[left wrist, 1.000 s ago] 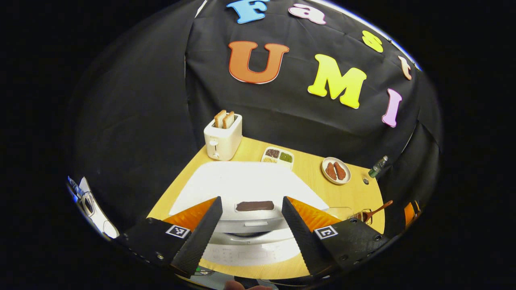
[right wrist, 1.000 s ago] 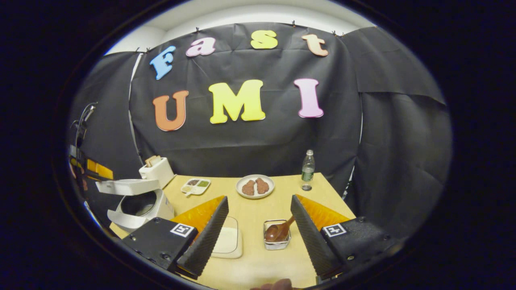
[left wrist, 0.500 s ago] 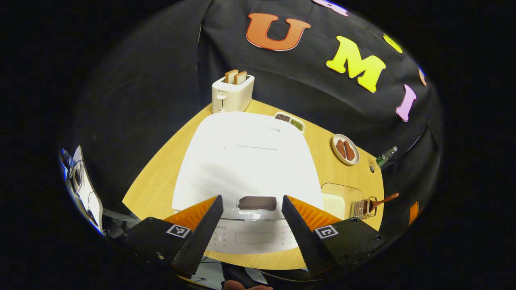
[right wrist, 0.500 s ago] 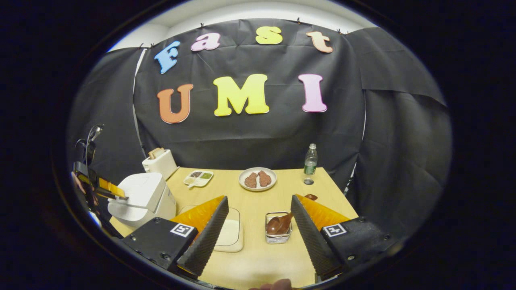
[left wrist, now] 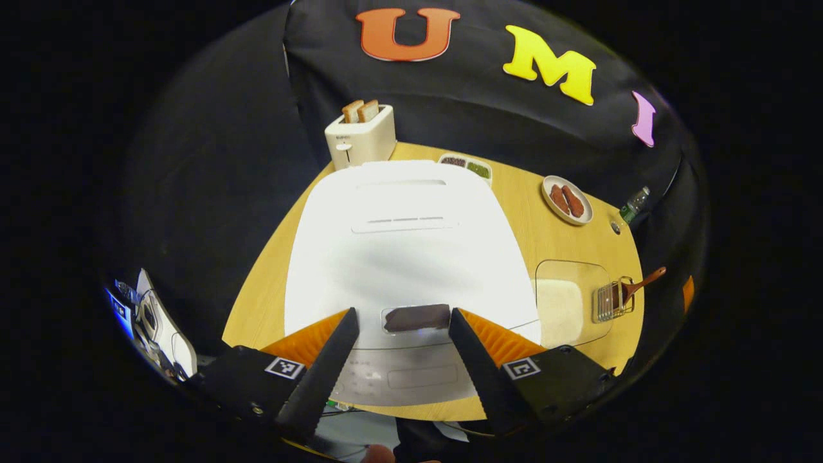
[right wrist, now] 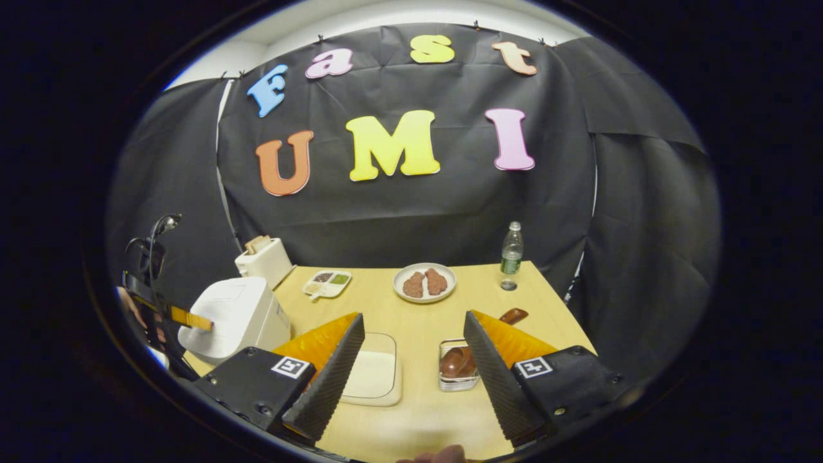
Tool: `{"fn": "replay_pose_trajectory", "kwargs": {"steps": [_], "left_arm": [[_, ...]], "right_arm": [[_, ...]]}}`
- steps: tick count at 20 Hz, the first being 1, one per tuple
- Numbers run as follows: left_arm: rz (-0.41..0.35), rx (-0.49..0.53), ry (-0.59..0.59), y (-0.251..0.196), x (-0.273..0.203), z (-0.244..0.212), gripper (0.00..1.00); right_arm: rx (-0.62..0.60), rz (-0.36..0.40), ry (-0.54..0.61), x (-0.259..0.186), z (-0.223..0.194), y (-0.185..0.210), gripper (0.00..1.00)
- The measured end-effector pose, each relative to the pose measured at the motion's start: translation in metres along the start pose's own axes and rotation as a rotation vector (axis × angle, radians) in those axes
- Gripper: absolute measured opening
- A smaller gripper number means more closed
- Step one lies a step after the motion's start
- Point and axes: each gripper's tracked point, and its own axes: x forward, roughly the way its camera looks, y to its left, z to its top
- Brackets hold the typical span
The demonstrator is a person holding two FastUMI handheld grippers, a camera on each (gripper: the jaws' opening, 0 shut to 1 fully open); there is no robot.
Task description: Close the left gripper, press the button to open the rice cooker; take a wooden spoon from the chopstick holder with the right hand, scoop a spoonful of rice and pour it into the rice cooker, then put the wooden spoon back into the chopstick holder.
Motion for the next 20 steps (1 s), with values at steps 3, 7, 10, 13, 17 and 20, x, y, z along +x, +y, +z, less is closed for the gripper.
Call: {"fn": "replay_pose_trajectory", "kwargs": {"steps": [3,7,10,13,17,20], "left_arm": [[0.000,-0.008,-0.024,0.000,-0.001,0.001,0.97],[0.037,-0.032,-0.052,0.001,-0.001,0.007,1.00],[0.045,-0.056,-0.072,-0.002,-0.006,0.010,0.95],[0.043,-0.073,-0.131,-0.003,-0.026,0.020,0.95],[-0.006,-0.078,-0.268,-0.011,-0.080,0.035,0.94],[-0.069,-0.068,-0.399,-0.020,-0.134,0.040,0.95]], "right_arm": [[-0.001,0.020,-0.002,0.006,0.002,-0.001,1.00],[-0.003,0.049,-0.002,0.012,0.011,-0.007,1.00],[-0.005,0.076,-0.012,0.015,0.018,-0.009,1.00],[-0.017,0.076,-0.039,0.009,0.028,-0.012,1.00],[-0.022,0.046,-0.111,-0.030,0.048,-0.006,0.99],[-0.030,0.013,-0.179,-0.077,0.061,0.006,0.99]]}}
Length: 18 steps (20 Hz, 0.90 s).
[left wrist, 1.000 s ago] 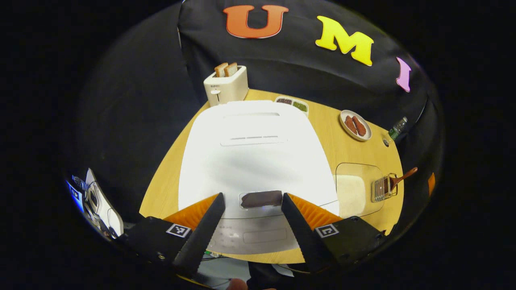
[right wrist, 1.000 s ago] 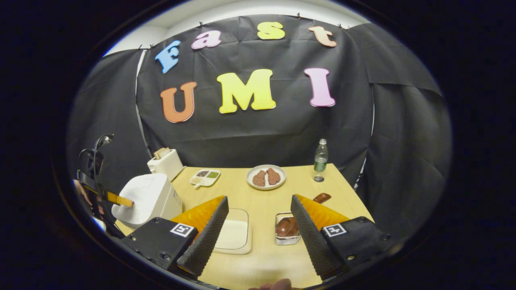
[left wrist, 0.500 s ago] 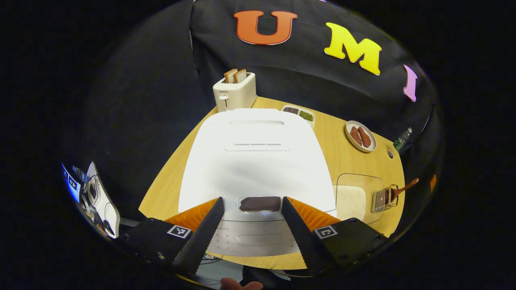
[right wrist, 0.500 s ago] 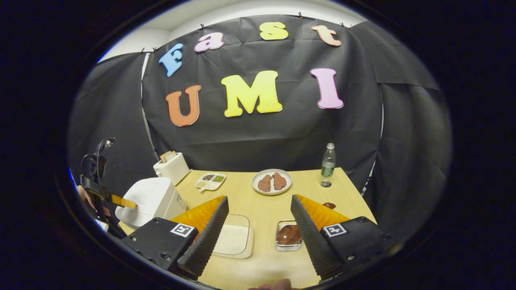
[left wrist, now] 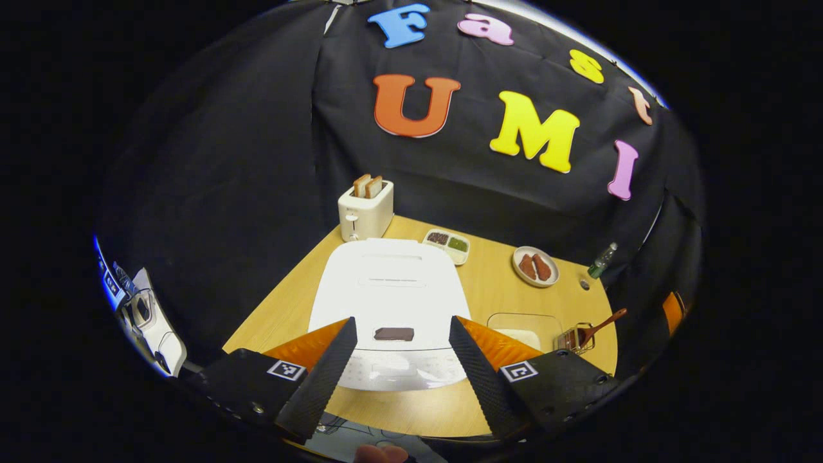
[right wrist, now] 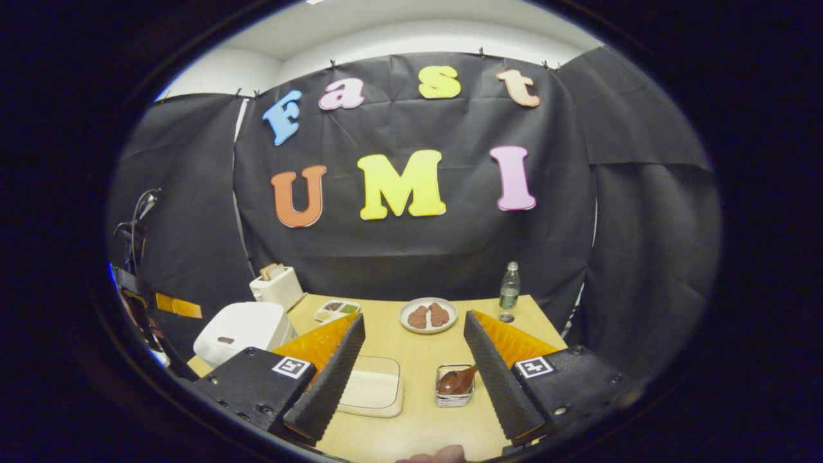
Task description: Close the left gripper, press the button to open the rice cooker; take a wooden spoon from the chopstick holder with the right hand, scoop a spoonful of rice and pour it into the rice cooker, then put the wooden spoon back into the chopstick holder.
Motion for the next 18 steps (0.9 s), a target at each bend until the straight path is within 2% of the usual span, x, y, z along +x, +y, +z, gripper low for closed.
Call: {"fn": "replay_pose_trajectory", "kwargs": {"steps": [6,10,14,18], "left_arm": [[-0.121,0.036,-0.223,-0.025,-0.106,0.016,0.94],[-0.155,0.092,-0.358,-0.037,-0.162,0.017,0.94],[-0.213,0.117,-0.449,-0.060,-0.203,0.008,0.94],[-0.242,0.144,-0.504,-0.074,-0.216,0.002,0.94]], "right_arm": [[-0.014,-0.046,-0.133,-0.102,0.038,0.026,0.99],[-0.022,-0.067,-0.181,-0.155,0.044,0.036,1.00],[-0.039,-0.113,-0.218,-0.197,0.044,0.037,1.00],[-0.052,-0.169,-0.243,-0.223,0.033,0.037,1.00]]}}
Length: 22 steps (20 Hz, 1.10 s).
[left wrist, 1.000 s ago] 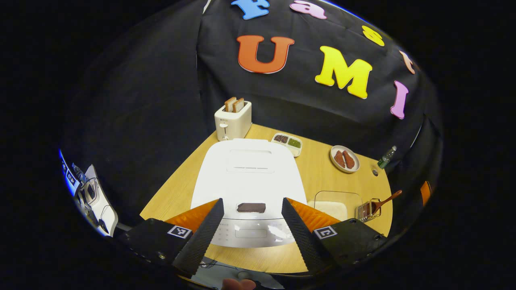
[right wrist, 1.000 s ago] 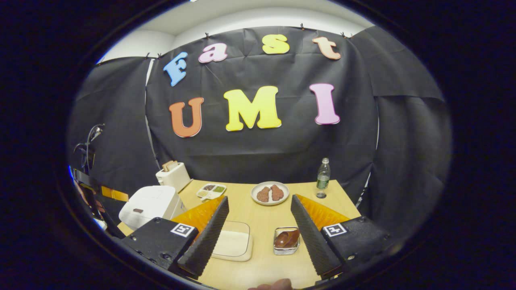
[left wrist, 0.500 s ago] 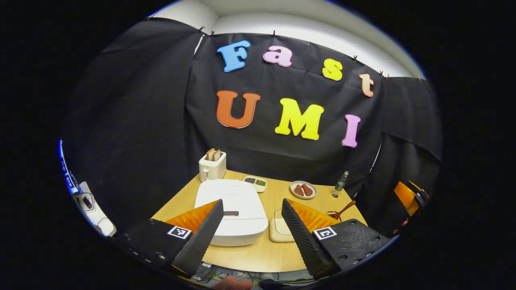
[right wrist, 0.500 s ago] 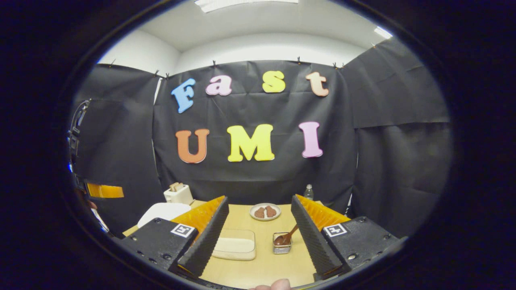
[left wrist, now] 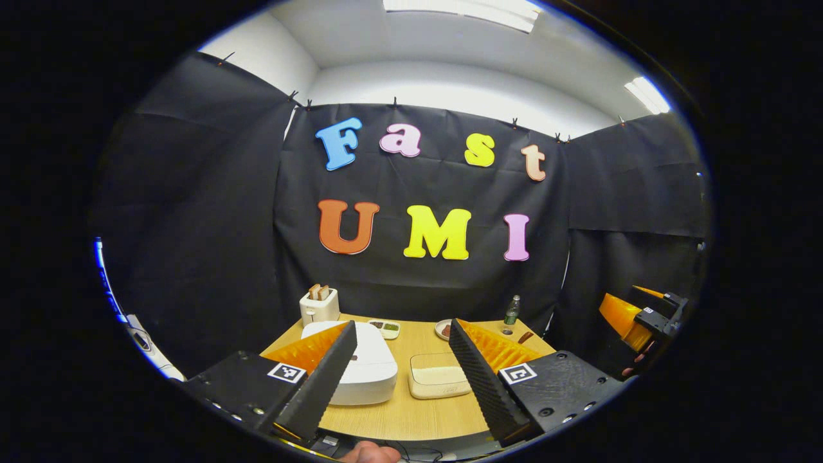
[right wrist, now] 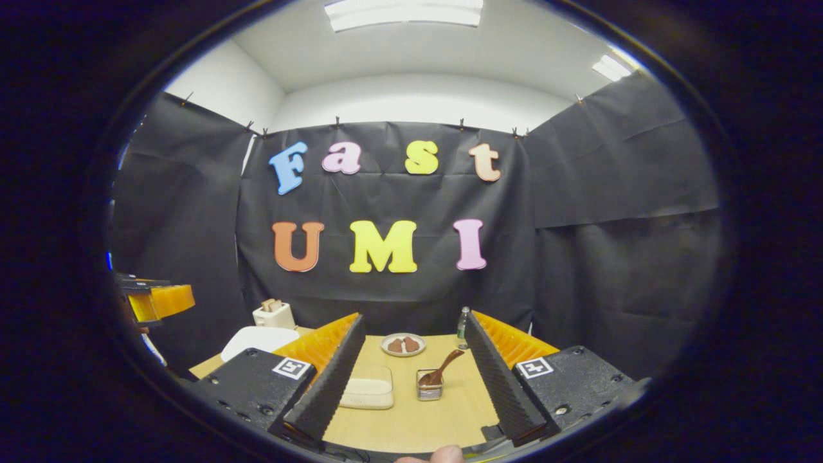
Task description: Close the left gripper, press the button to open the rice cooker; take a wooden spoon from the chopstick holder with the right hand, scoop a spoonful of rice and pour it into the rice cooker, then put the wooden spoon back into the chopstick holder.
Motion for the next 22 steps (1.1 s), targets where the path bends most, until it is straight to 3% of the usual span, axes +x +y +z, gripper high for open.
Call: {"fn": "replay_pose_trajectory", "kwargs": {"steps": [10,22], "left_arm": [[-0.023,0.066,-0.065,-0.032,-0.014,-0.011,0.94],[-0.001,0.077,-0.077,-0.018,-0.004,-0.009,0.94]], "right_arm": [[-0.005,-0.004,0.049,-0.011,-0.028,-0.008,1.00],[-0.016,0.006,0.034,-0.004,-0.027,0.000,1.00]]}}
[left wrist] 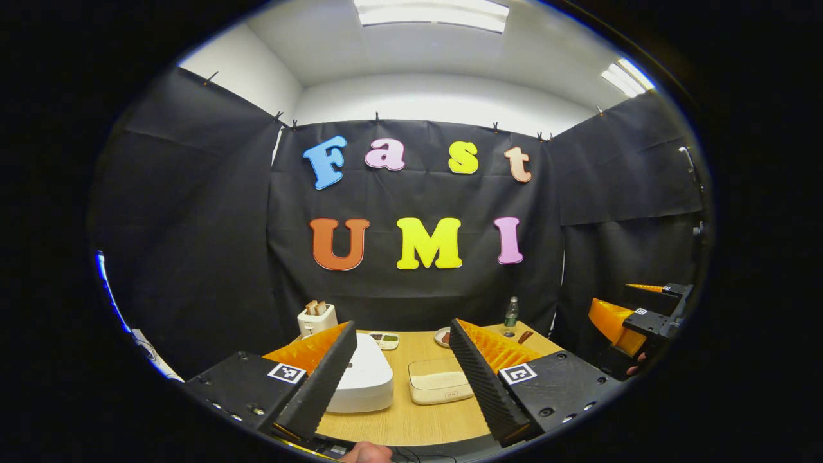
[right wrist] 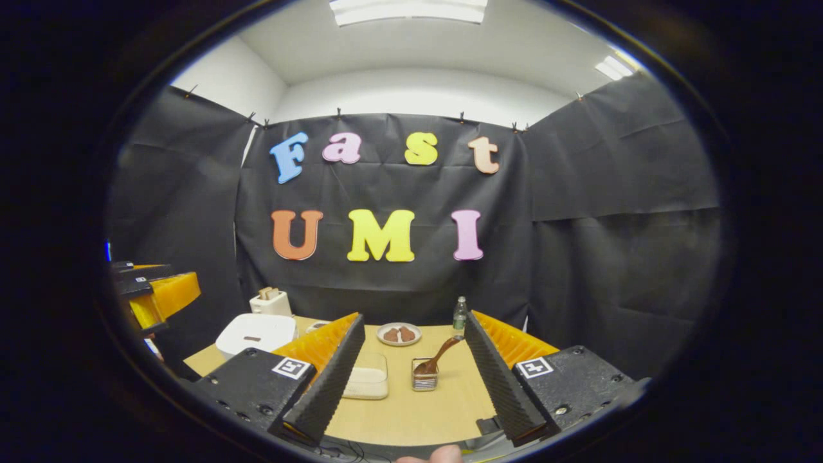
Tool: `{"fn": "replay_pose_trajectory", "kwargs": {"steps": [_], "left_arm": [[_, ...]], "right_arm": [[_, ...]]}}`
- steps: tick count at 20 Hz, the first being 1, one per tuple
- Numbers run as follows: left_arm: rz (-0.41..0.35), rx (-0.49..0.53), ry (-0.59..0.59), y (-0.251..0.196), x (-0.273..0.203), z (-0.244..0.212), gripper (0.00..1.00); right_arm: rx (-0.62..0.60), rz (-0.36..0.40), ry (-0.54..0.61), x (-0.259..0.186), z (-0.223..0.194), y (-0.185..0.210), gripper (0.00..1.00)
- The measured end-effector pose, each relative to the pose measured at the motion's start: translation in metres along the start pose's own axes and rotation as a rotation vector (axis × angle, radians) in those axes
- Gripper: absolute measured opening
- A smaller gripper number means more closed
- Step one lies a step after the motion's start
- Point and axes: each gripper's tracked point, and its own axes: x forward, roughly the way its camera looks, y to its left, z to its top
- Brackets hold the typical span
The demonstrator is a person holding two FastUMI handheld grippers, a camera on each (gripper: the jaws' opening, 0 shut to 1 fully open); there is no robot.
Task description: Close the left gripper, press the button to open the rice cooker; take a wooden spoon from the chopstick holder with the right hand, scoop a spoonful of rice and pour it into the rice cooker, then put the wooden spoon back into the chopstick holder.
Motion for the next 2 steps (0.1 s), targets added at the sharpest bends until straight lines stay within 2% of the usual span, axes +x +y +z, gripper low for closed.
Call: {"fn": "replay_pose_trajectory", "kwargs": {"steps": [2], "left_arm": [[0.011,0.006,-0.001,0.0043,-0.0009,-0.0009,0.94]], "right_arm": [[-0.001,0.005,0.004,0.0007,-0.0010,0.0036,1.00]]}}
